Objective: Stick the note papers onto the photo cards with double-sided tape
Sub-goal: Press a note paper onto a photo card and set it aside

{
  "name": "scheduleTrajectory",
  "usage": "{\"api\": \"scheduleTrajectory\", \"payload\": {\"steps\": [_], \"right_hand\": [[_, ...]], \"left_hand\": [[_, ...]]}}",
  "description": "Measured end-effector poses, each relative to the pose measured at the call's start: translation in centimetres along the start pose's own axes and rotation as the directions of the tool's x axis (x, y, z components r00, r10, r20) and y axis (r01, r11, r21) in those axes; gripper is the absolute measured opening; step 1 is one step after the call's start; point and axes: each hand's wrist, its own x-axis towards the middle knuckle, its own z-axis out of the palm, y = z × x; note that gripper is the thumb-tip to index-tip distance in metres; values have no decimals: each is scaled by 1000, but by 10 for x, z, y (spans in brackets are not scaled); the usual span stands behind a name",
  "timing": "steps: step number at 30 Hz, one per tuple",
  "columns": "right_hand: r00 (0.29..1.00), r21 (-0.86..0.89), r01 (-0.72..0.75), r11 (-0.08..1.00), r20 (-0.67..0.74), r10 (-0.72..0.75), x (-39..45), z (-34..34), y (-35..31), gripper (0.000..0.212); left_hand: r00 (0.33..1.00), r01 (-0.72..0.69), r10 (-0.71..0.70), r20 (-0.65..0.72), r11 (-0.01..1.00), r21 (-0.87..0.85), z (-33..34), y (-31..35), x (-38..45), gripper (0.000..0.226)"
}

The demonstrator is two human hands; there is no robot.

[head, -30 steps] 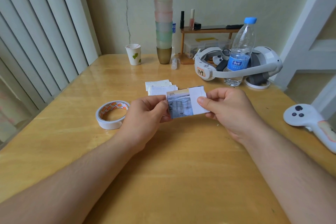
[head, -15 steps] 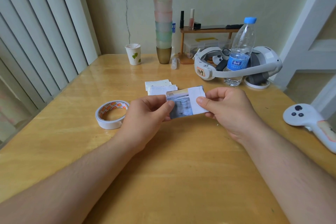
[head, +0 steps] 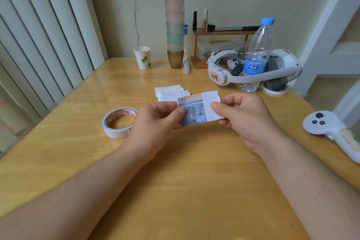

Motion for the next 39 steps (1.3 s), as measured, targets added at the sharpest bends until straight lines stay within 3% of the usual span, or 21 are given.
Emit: {"api": "scheduleTrajectory", "payload": {"steps": [18,24,29,36,39], "right_hand": [[999,51,35,998,-40,-33,-1,2,0,29],[1000,57,-14,998,14,13,-1,0,-5,26],[972,197,-168,966,199,128,-5,2,-8,19],[976,84,-121,989,194,103,-9,10,-2,7],[981,62,-47,997,193,34,-10,12,-1,8]], "left_hand": [[998,51,-46,41,991,-125,0,4,-2,12],[997,60,-49,66,983,-176,1,6,-3,13],[996,33,-16,92,982,-188,0,5,-3,13],[990,3,24,142,982,-189,0,7,-7,18],[990,45,-16,143,979,-199,0,3,-3,35]]}}
